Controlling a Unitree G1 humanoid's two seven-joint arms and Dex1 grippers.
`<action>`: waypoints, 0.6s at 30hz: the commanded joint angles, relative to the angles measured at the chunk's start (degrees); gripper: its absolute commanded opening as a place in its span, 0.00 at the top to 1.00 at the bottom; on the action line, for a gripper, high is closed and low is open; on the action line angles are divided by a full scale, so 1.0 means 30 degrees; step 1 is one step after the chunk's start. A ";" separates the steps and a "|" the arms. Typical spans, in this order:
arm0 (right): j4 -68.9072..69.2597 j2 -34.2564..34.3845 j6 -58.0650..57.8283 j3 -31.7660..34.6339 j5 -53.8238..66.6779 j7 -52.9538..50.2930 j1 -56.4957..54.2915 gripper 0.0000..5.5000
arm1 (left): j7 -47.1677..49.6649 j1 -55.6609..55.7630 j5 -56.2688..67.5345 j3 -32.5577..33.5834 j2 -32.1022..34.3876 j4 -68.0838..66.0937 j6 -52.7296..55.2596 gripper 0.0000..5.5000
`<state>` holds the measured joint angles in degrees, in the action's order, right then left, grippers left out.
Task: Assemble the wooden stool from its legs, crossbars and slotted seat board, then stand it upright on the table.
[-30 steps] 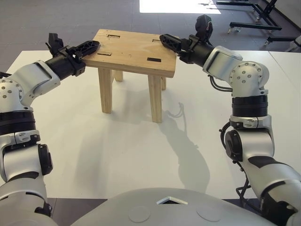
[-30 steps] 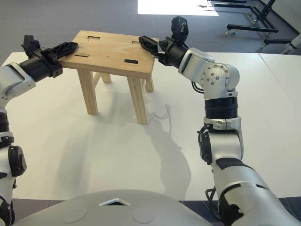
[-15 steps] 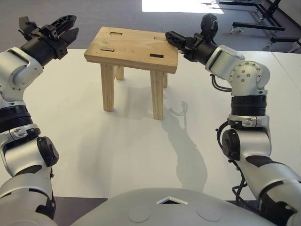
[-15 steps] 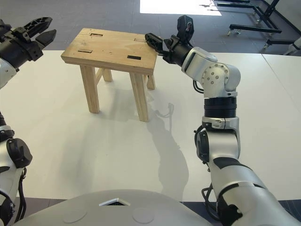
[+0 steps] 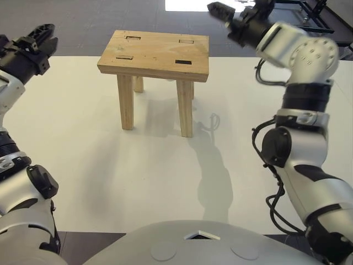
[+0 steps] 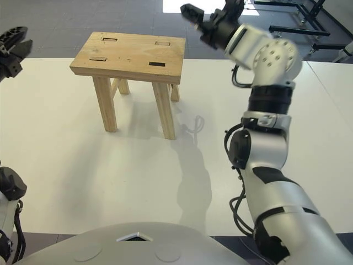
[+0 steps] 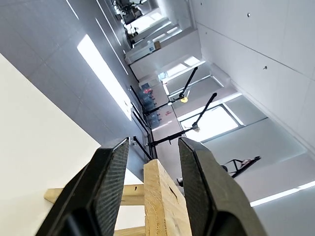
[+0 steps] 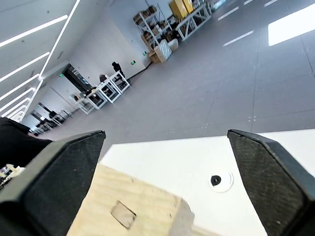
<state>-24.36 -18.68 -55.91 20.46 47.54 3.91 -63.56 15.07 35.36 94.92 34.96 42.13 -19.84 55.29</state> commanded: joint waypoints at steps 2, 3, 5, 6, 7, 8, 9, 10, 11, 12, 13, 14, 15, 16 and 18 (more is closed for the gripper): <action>0.0079 -0.3360 0.2975 0.1725 -0.1926 -0.0163 -0.0694 0.17 | -0.2185 -0.3084 -0.9610 -0.1580 0.3460 0.4608 -0.4361 0.67; 0.0343 -0.4446 0.5272 0.1187 -0.4039 -0.0385 0.0520 0.17 | -0.1849 -0.3870 -1.2262 -0.1782 0.3705 0.5493 -0.6013 0.67; 0.0536 -0.5701 0.8806 0.0155 -0.7520 -0.1250 0.2628 0.17 | 0.0015 -0.4307 -1.6434 -0.1901 0.3948 0.5648 -0.8446 0.67; 0.0615 -0.5953 1.0131 -0.0197 -0.8909 -0.1896 0.3392 0.17 | 0.0905 -0.4099 -1.7822 -0.1849 0.3903 0.5297 -0.9063 0.67; 0.0687 -0.6018 1.1180 -0.0660 -1.0243 -0.2723 0.4027 0.17 | 0.1721 -0.3743 -1.8962 -0.1832 0.3800 0.4803 -0.9495 0.67; 0.0733 -0.5923 1.2067 -0.1022 -1.1333 -0.3445 0.4493 0.17 | 0.2113 -0.3453 -1.9883 -0.1837 0.3608 0.4496 -0.9826 0.67; 0.0644 -0.5735 1.2725 -0.1387 -1.2116 -0.3807 0.4744 0.17 | 0.2273 -0.3301 -2.0741 -0.1937 0.3457 0.4337 -1.0062 0.67; 0.0370 -0.5461 1.3345 -0.1717 -1.2730 -0.3963 0.4867 0.17 | 0.2164 -0.3027 -2.1296 -0.2050 0.3119 0.4209 -1.0269 0.67; 0.0041 -0.5222 1.3761 -0.1949 -1.3170 -0.4053 0.4860 0.17 | 0.2007 -0.2765 -2.1805 -0.2246 0.2839 0.4169 -1.0360 0.67; -0.0281 -0.5035 1.3973 -0.2036 -1.3400 -0.4087 0.4831 0.17 | 0.1827 -0.2519 -2.2102 -0.2378 0.2569 0.4122 -1.0360 0.67; -0.0622 -0.4866 1.4190 -0.2029 -1.3544 -0.4101 0.4803 0.17 | 0.1580 -0.2261 -2.2320 -0.2522 0.2271 0.4006 -1.0327 0.67; -0.1010 -0.4702 1.4314 -0.2091 -1.3707 -0.4080 0.4745 0.17 | 0.1381 -0.2111 -2.2636 -0.2667 0.1970 0.3980 -1.0293 0.67; -0.1274 -0.4572 1.4404 -0.2169 -1.3835 -0.4060 0.4716 0.17 | 0.1209 -0.2038 -2.2871 -0.2775 0.1751 0.3975 -1.0270 0.67; -0.1473 -0.4409 1.4476 -0.2141 -1.3872 -0.4069 0.4692 0.17 | 0.0970 -0.1915 -2.3163 -0.2957 0.1535 0.3923 -1.0233 0.67; -0.1687 -0.4159 1.4584 -0.2008 -1.3771 -0.4006 0.4703 0.17 | 0.0412 -0.1804 -2.3667 -0.3154 0.1257 0.3926 -1.0158 0.67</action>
<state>-28.79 -32.07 -12.81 13.86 6.49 -8.37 -48.67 17.76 28.48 25.48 26.26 46.63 -7.63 24.35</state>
